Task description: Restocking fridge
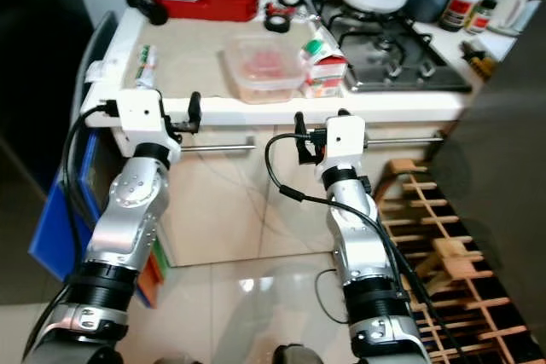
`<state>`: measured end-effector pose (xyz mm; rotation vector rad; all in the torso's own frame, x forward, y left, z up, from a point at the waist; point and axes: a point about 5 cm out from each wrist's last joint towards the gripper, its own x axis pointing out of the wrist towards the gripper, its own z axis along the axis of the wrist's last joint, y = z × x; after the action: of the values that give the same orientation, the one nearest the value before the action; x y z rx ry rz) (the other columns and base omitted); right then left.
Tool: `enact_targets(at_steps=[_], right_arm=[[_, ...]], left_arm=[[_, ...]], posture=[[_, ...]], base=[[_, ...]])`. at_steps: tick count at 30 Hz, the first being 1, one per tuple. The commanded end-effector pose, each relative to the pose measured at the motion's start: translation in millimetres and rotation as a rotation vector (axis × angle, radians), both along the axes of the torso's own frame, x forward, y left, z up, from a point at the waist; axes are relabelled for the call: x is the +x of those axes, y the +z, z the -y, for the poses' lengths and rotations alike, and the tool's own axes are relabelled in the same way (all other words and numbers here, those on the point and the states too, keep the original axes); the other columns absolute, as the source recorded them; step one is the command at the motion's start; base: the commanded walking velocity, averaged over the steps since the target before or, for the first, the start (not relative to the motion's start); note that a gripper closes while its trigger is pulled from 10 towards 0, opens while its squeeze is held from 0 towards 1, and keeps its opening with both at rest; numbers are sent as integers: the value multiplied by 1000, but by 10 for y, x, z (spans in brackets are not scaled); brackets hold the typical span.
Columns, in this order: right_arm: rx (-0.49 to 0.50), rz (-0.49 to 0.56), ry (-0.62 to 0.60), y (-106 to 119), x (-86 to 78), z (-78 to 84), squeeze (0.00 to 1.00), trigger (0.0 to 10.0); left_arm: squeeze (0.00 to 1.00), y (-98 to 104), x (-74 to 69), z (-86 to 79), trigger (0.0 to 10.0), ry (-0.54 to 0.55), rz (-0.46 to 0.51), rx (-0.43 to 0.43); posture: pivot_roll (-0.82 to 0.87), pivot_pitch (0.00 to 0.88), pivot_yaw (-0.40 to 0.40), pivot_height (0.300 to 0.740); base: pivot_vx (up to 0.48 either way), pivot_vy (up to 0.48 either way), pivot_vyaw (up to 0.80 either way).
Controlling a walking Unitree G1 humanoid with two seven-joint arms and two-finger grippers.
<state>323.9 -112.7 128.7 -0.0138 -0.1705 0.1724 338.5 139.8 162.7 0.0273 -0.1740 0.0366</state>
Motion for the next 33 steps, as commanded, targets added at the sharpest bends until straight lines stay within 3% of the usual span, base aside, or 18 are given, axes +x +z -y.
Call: enact_targets(at_steps=[1,8,10,18,28,31,33], right_arm=[[-1,1,-22,5,4,89,0,10000],[-1,-4,-13,-14,-8,75,0,10000],[-1,-5,-2,-22,-18,65,0,10000],[5,25,12,8,-86,93,0,10000],[2,26,-17,17,-69,145,0,10000],[-24,178,-120,297,-58,241,0,10000],[-18,212,-162,391,-38,294,0,10000]], left_arm=[[0,32,-6,86,10000,-24,7,-4],[0,37,-5,47,10000,8,8,-9],[0,15,21,-39,10000,57,-17,34],[0,57,47,-164,10000,67,-5,49],[0,80,27,-86,10000,35,21,52],[0,155,21,-51,10000,13,67,70],[0,174,15,-36,10000,3,80,67]], posture=[[-53,0,-9,726],[-51,0,-7,726],[-51,0,-7,726],[-47,0,-11,726],[-43,0,-19,726],[-39,0,-20,726],[-40,0,-19,726]], base=[[277,-386,0],[83,-108,0],[0,0,0],[0,0,0],[0,0,0],[0,0,0],[0,0,0]])
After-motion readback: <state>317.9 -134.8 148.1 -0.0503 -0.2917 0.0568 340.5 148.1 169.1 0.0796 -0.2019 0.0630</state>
